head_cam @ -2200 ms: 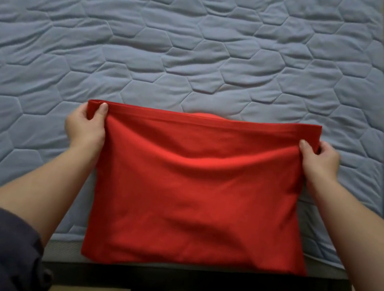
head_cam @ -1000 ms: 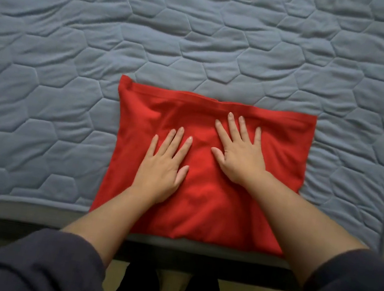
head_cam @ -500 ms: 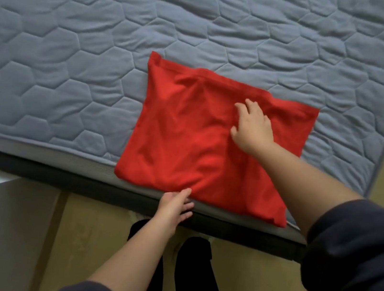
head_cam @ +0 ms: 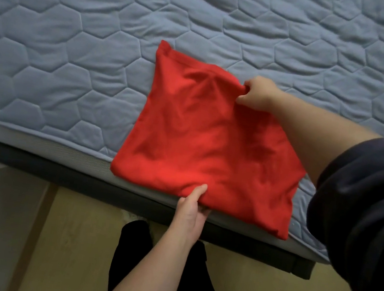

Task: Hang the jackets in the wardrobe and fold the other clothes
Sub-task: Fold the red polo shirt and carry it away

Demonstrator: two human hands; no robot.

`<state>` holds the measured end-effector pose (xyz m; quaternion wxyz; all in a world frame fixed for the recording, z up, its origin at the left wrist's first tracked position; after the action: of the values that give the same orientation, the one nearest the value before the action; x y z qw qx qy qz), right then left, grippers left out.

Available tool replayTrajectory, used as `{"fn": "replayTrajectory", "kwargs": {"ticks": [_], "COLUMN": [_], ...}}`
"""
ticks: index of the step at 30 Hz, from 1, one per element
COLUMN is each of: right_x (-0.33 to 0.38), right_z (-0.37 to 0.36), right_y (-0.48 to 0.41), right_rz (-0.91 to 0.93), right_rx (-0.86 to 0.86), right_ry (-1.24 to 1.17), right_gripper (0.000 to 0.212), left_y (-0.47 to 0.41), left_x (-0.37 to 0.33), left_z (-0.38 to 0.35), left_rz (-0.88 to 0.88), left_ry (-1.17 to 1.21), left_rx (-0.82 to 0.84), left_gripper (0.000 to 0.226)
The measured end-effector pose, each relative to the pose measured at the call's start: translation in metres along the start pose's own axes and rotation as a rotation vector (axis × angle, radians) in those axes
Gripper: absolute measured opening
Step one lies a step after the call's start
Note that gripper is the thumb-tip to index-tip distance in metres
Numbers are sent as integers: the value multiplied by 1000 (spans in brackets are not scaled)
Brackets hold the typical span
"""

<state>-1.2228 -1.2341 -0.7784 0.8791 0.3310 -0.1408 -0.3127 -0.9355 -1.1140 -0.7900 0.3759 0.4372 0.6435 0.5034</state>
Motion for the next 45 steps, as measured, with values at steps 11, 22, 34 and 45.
{"fn": "replayTrajectory", "kwargs": {"ticks": [11,22,34,45], "right_x": [-27,-77,-56,-30], "right_z": [68,252,-25,-161], "right_y": [50,179,194,183], "right_rz": [-69,-36,-364,-291], "right_rx": [-1,-301,-169,157], "right_ry": [-547,-1345,-1552,-1478], "right_gripper": [25,50,62,65], "left_y": [61,227,64,-9], "left_x": [-85,-272,-229,-220], "left_z": [-58,-284,-145,-59], "left_rz": [-64,-609,-460,-367], "left_ry": [-189,-860,-1131,-1277], "left_rx": [180,585,200,84], "left_gripper": [15,34,6,7]}}
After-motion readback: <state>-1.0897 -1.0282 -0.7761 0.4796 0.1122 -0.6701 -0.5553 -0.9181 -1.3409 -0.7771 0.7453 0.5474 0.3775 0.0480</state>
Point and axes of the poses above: each hand's wrist, its own y-axis away from the middle knuckle, its own z-axis out of the back of the hand, x = y × z, the point moved 7 cm from there along -y, towards the middle knuckle, and after that the axes turned 13 degrees about y, right-handed, at the moved point
